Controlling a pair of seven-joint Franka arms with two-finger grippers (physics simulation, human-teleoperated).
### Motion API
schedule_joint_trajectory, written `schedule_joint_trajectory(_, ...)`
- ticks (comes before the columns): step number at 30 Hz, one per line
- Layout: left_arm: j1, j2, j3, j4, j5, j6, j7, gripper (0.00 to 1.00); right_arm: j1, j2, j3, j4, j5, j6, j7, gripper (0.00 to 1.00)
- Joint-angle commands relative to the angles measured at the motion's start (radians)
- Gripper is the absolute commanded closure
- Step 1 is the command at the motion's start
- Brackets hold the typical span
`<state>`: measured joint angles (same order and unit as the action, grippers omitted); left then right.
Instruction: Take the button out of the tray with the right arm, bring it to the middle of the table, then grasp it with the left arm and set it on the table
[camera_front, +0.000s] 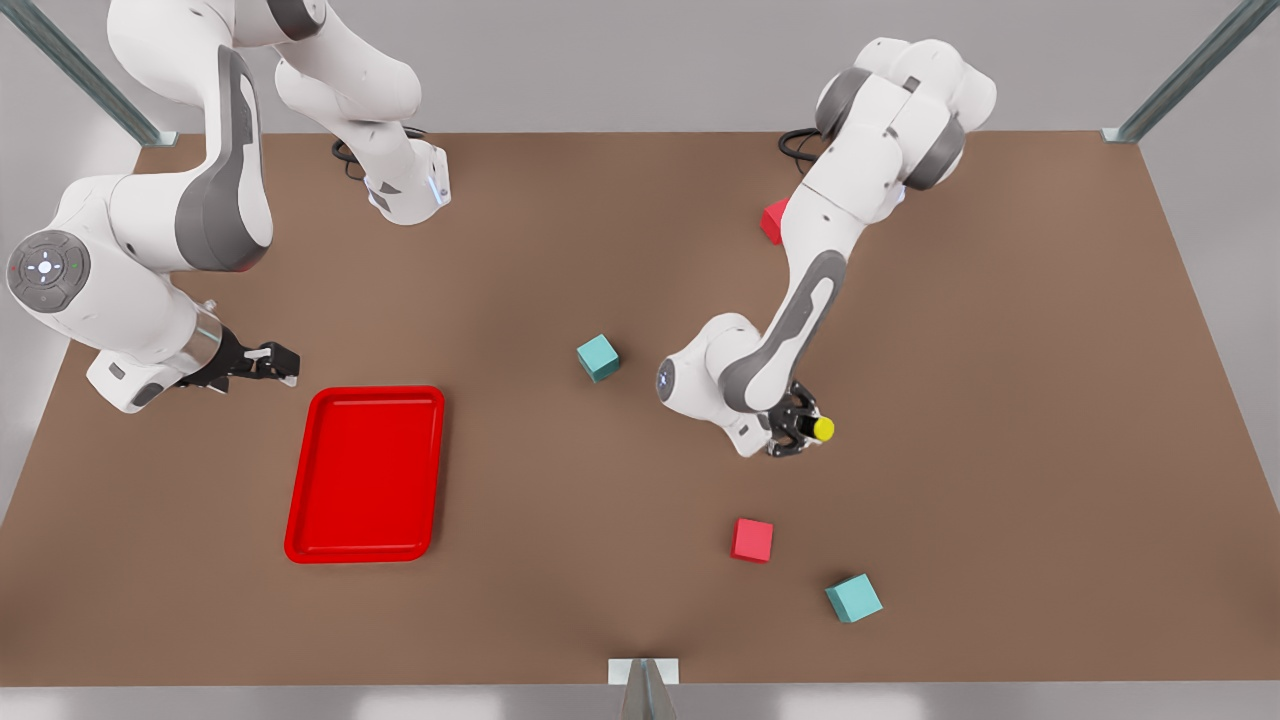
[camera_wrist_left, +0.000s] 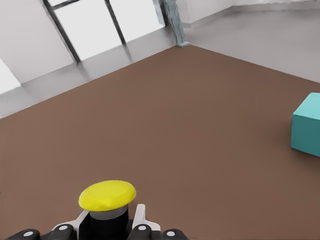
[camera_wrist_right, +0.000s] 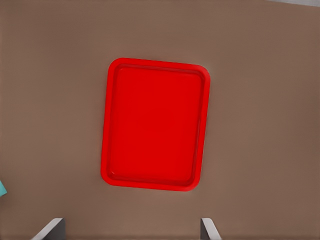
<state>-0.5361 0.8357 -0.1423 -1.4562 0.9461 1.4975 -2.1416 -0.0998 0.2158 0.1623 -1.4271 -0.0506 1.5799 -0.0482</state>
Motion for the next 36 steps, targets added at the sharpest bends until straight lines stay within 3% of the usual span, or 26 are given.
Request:
schedule_joint_trajectory(1,-0.004,0.011,0.001,-0.035,0.14,-0.169,-1.09,0.61,0.0,-0.003,0.0,0.0,0.0,0.0,-0.004,0.0)
schedule_joint_trajectory(6,0.001,0.117,0.004,-0.036,0.29,-0.194,-1.092,0.61,0.0,-0.001,0.0,0.0,0.0,0.0,-0.004,0.0)
schedule_joint_trajectory(14,0.007,0.184,0.007,-0.035,0.309,-0.166,-1.092,0.59,0.0,-0.001,0.0,0.0,0.001,0.0,-0.004,0.0)
schedule_joint_trajectory(15,0.007,0.184,0.006,-0.035,0.309,-0.163,-1.09,0.52,0.0,-0.001,0.0,0.0,0.001,0.0,-0.004,0.0)
schedule_joint_trajectory(16,0.007,0.192,0.006,-0.035,0.31,-0.16,-1.089,0.03,0.0,-0.001,0.0,0.0,0.001,0.0,-0.004,0.0)
schedule_joint_trajectory(17,0.007,0.198,0.007,-0.035,0.318,-0.155,-1.09,0.0,0.0,-0.001,0.0,0.0,0.001,0.0,-0.004,0.0)
schedule_joint_trajectory(36,0.002,0.178,0.015,-0.07,0.326,-0.246,-1.094,0.0,0.0,-0.001,0.0,0.0,0.001,0.0,-0.004,0.0)
